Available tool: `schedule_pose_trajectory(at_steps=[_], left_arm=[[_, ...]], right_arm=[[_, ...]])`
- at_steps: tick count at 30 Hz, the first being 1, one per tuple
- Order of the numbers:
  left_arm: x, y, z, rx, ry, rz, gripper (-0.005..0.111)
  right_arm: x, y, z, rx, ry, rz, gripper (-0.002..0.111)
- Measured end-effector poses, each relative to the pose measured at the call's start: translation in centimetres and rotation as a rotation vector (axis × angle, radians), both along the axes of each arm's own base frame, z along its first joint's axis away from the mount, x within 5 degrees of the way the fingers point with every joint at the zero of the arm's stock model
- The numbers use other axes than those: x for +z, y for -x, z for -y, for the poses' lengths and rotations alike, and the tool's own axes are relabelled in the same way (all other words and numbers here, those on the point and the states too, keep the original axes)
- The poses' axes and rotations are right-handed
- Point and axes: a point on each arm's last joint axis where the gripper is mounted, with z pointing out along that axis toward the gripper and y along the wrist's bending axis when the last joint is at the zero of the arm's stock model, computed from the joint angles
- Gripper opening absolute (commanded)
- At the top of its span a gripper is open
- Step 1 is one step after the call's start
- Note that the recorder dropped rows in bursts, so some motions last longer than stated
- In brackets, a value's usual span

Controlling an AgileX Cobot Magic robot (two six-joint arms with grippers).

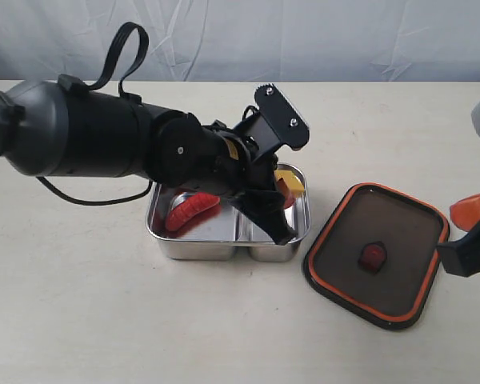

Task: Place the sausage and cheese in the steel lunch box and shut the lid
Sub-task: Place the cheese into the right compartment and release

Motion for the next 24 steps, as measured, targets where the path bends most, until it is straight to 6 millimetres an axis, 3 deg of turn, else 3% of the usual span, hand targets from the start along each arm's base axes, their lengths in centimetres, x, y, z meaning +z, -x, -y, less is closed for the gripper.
schedule_pose_trajectory(at_steps=[3, 7, 11, 17, 20, 23, 24], left_arm=[[-0.4, 0.0, 0.0, -0.002, -0.012, -0.013, 0.018], [-0.4, 0.0, 0.0, -0.001, -0.011, -0.017, 0.047], [-0.4, 0.1, 0.0, 0.001, -0.011, -0.025, 0.057], [-0.6, 0.3, -0.1, -0.011, -0.035, -0.06, 0.053], [-0.7, 0.6, -0.2, -0.021, -0.054, -0.088, 0.033], [-0.5, 0.9, -0.4, -0.038, -0.079, -0.105, -0.001], [-0.1, 1.0, -0.5, -0.043, -0.079, -0.103, 0.0]], right_arm=[[-0.1, 0.0, 0.0, 0.0, 0.0, 0.0, 0.0], [-0.6, 0.0, 0.0, 0.005, 0.002, 0.004, 0.0], [-0.7, -0.1, 0.0, 0.0, -0.003, 0.023, 0.0], [-0.5, -0.7, 0.6, -0.113, -0.01, 0.057, 0.0], [-0.7, -0.9, 1.1, -0.187, 0.026, 0.048, 0.0], [-1.5, -1.7, 1.5, -0.26, 0.081, 0.002, 0.0], [-1.8, -2.0, 1.5, -0.275, 0.095, -0.012, 0.0]])
